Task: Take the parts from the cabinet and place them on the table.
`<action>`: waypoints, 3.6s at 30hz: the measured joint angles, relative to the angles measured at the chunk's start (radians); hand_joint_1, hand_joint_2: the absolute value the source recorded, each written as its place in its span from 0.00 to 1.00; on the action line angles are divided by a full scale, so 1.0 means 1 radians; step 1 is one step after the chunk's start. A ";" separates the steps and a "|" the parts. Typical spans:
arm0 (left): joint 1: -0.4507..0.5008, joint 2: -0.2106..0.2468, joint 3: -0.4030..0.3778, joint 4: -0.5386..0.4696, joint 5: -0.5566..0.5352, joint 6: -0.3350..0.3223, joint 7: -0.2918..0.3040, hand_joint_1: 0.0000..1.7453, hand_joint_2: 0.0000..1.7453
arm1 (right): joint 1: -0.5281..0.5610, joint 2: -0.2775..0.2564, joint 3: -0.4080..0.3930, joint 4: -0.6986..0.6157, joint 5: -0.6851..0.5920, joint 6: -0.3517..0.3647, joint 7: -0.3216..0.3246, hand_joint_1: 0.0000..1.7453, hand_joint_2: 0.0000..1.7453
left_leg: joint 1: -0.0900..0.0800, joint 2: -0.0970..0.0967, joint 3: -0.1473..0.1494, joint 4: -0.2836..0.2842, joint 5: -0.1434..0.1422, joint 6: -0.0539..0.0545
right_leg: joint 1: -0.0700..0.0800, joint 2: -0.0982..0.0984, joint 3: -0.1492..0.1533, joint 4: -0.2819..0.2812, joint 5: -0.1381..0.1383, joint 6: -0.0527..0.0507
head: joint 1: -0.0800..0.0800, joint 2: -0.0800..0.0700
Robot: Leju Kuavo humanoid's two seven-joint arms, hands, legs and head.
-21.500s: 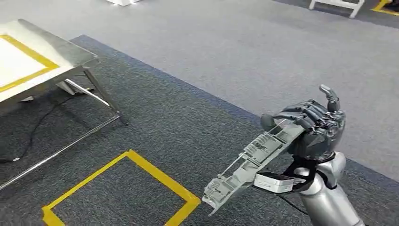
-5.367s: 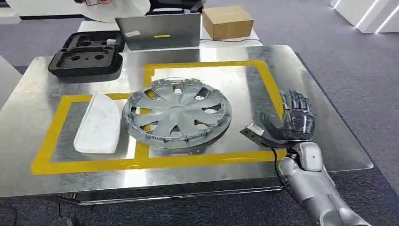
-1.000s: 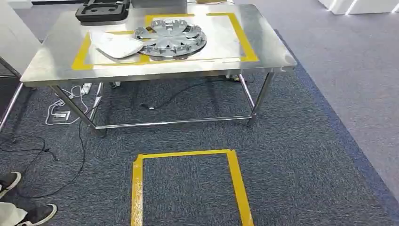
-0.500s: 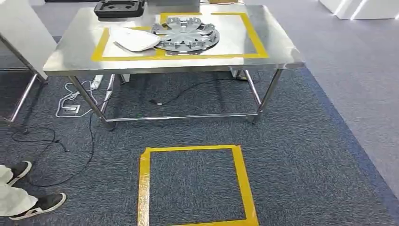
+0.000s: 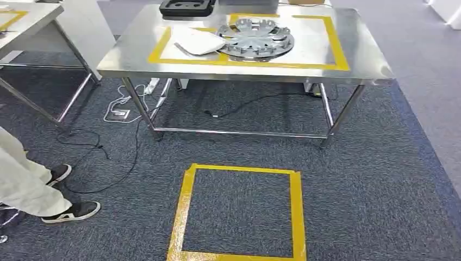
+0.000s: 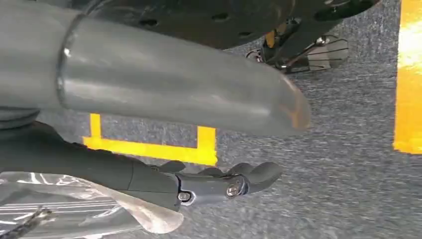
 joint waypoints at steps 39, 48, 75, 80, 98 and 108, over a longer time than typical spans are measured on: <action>-0.038 0.016 0.024 0.001 -0.003 -0.058 -0.039 0.00 0.00 | -0.048 -0.002 0.015 0.012 0.032 0.029 -0.056 0.00 0.00 | -0.004 -0.030 -0.044 -0.032 0.030 0.061 | 0.000 0.074 -0.049 0.159 -0.127 0.042 | 0.018 0.000; -0.038 0.014 0.024 0.002 -0.014 -0.056 -0.024 0.00 0.00 | -0.044 -0.002 0.016 0.018 0.045 0.028 -0.040 0.00 0.00 | -0.010 -0.151 -0.055 -0.021 0.033 0.051 | -0.006 0.191 -0.027 0.022 -0.010 0.017 | 0.018 0.000; -0.027 0.011 0.026 0.003 -0.022 -0.049 -0.027 0.00 0.00 | -0.040 0.002 0.024 0.019 0.080 0.024 -0.043 0.00 0.00 | -0.013 -0.109 -0.042 -0.028 0.026 0.066 | 0.000 0.097 -0.108 0.212 -0.061 0.031 | 0.023 0.000; -0.034 0.009 0.026 0.003 -0.022 -0.049 -0.035 0.00 0.00 | -0.048 0.002 0.024 0.019 0.077 0.024 -0.050 0.00 0.00 | -0.006 -0.168 -0.058 -0.025 0.032 0.042 | 0.001 0.181 -0.024 0.030 -0.008 0.015 | 0.022 0.000; -0.017 0.010 0.026 0.005 -0.044 -0.034 -0.014 0.00 0.00 | -0.040 0.006 0.027 0.020 0.108 0.014 -0.010 0.00 0.00 | 0.003 -0.012 -0.040 -0.023 0.013 0.038 | -0.005 -0.003 0.012 0.024 -0.048 0.047 | 0.022 0.000; -0.023 0.003 0.027 0.006 -0.051 -0.043 -0.013 0.00 0.00 | -0.030 0.003 0.029 0.022 0.100 0.011 -0.034 0.00 0.00 | -0.012 -0.140 -0.041 -0.022 0.015 0.052 | 0.011 0.207 -0.057 0.052 0.004 -0.006 | 0.026 0.000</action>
